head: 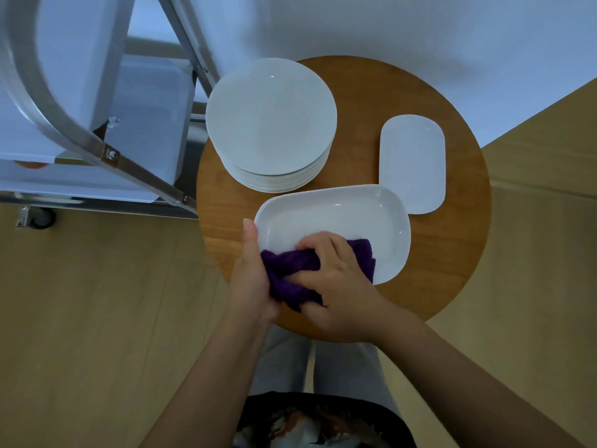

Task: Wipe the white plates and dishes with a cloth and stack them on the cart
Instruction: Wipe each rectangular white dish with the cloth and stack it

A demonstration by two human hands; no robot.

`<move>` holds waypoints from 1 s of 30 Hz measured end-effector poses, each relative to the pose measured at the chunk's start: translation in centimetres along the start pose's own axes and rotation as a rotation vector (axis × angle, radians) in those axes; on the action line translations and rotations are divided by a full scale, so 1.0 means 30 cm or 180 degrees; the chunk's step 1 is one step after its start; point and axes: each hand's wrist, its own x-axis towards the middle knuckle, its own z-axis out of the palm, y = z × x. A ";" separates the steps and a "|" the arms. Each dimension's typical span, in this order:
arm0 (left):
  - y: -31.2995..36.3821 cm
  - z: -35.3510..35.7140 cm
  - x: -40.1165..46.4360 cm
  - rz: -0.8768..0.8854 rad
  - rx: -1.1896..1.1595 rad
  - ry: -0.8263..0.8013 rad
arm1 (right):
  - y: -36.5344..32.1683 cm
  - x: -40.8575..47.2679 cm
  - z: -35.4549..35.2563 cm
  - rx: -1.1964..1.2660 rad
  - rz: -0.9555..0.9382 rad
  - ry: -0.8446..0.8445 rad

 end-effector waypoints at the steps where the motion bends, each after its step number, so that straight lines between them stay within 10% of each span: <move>1: 0.008 -0.004 0.000 0.0005 0.0108 -0.0015 | 0.014 -0.011 -0.012 -0.0079 -0.0067 -0.0077; 10: 0.112 -0.091 -0.008 0.0520 0.0852 0.0070 | 0.181 -0.098 -0.092 -0.1045 0.0199 -0.0423; 16: 0.095 -0.048 -0.019 0.0542 0.1100 0.0226 | 0.053 -0.034 -0.077 -0.0702 0.0208 0.1433; 25: 0.109 -0.058 -0.059 0.0644 0.1491 -0.0051 | 0.037 0.080 -0.022 -0.1299 -0.1304 0.0624; 30: 0.135 -0.060 -0.075 0.0779 0.1358 0.0366 | 0.101 0.022 -0.055 -0.1329 -0.0745 0.0824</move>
